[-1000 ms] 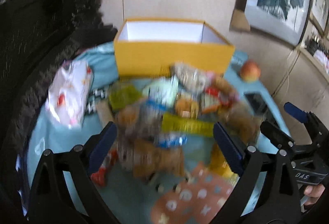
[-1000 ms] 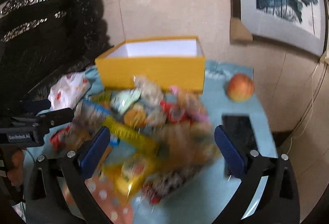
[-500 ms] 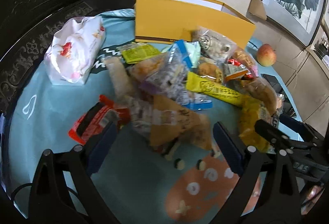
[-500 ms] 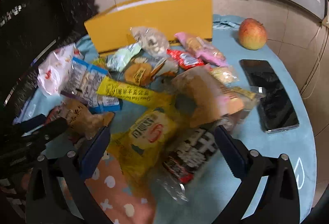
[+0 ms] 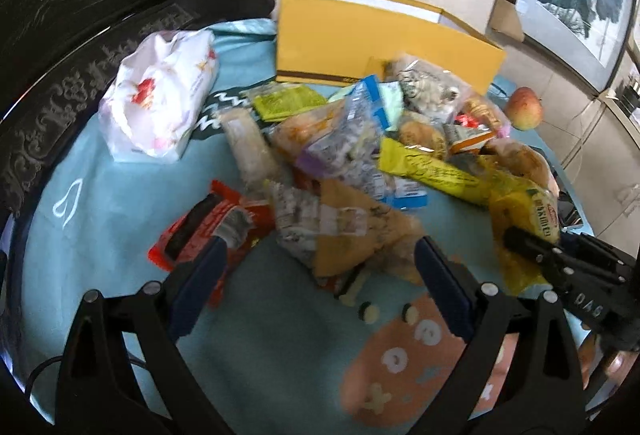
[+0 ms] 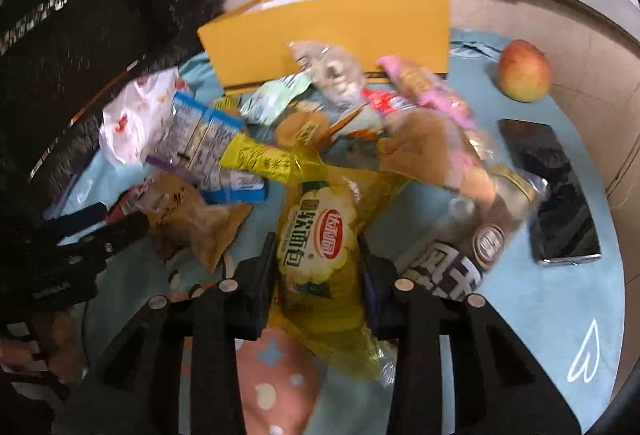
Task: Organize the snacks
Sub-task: 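Move both open tools back over the snack pile, then grasp the brown paper snack with the left tool while the right tool grasps the yellow Lorbin bag, then lift both snacks over the yellow box and open both tools to drop them, then grasp the white printed packet with the left tool while the right tool grasps the dark long bag, then carry both packets over the yellow box and open both tools to release them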
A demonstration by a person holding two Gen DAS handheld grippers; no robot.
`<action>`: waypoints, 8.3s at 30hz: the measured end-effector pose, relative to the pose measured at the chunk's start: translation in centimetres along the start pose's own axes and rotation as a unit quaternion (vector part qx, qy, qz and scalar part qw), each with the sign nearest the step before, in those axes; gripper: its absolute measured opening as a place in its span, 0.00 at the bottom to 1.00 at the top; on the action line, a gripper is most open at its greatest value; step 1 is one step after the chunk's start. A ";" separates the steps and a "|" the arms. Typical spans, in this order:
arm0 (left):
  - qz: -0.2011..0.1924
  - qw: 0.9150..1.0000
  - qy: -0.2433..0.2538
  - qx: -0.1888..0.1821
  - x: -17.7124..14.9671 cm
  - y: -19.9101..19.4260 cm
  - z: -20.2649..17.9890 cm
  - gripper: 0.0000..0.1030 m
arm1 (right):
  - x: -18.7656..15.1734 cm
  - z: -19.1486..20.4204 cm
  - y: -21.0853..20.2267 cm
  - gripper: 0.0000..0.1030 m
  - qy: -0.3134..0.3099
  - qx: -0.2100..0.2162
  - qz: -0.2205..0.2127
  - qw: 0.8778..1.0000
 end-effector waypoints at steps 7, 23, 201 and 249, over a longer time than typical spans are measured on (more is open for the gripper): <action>0.013 0.999 0.046 0.005 -0.7 1.4 -4.1 0.93 | -0.3 -0.4 -0.4 0.36 -0.004 0.016 -0.007 1.000; 0.007 0.995 0.094 0.015 -1.6 3.0 -6.4 0.33 | -0.3 0.2 -1.2 0.36 -0.017 0.030 -0.015 0.999; 0.017 0.999 0.029 -0.011 -0.5 -0.1 -1.1 0.32 | -4.7 -3.8 -1.8 0.31 0.050 -0.043 0.053 0.996; -0.077 0.994 0.062 -0.050 17.0 -2.1 -11.2 0.32 | 16.9 -4.5 -6.9 0.26 -0.029 -0.053 -0.176 0.982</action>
Point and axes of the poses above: each gripper's, at about its wrist camera, not at the fingertips, and y roughly the way its jaws point, z to its left, x to its top, the point moved 1 cm from there along y, roughly the way its jaws point, and after that the axes turned 12 degrees about -y, right-handed, at the moved point
